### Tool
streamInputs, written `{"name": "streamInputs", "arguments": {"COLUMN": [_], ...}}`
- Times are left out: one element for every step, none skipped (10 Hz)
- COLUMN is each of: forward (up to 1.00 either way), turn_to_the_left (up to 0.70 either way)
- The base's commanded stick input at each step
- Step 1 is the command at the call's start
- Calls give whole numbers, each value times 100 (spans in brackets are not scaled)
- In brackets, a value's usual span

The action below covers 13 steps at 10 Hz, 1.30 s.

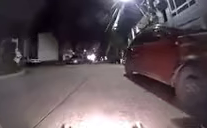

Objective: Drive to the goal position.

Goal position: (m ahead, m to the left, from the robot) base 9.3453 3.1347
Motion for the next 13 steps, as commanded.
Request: {"name": "streamInputs", "arguments": {"forward": [60, 60, 60, 60, 60, 60, 60, 60, 60, 60, 60, 60, 60], "turn_to_the_left": [0, 0, 0, 0, 0, 0, 0, 0, 0, 0, 0, 0, 0]}}
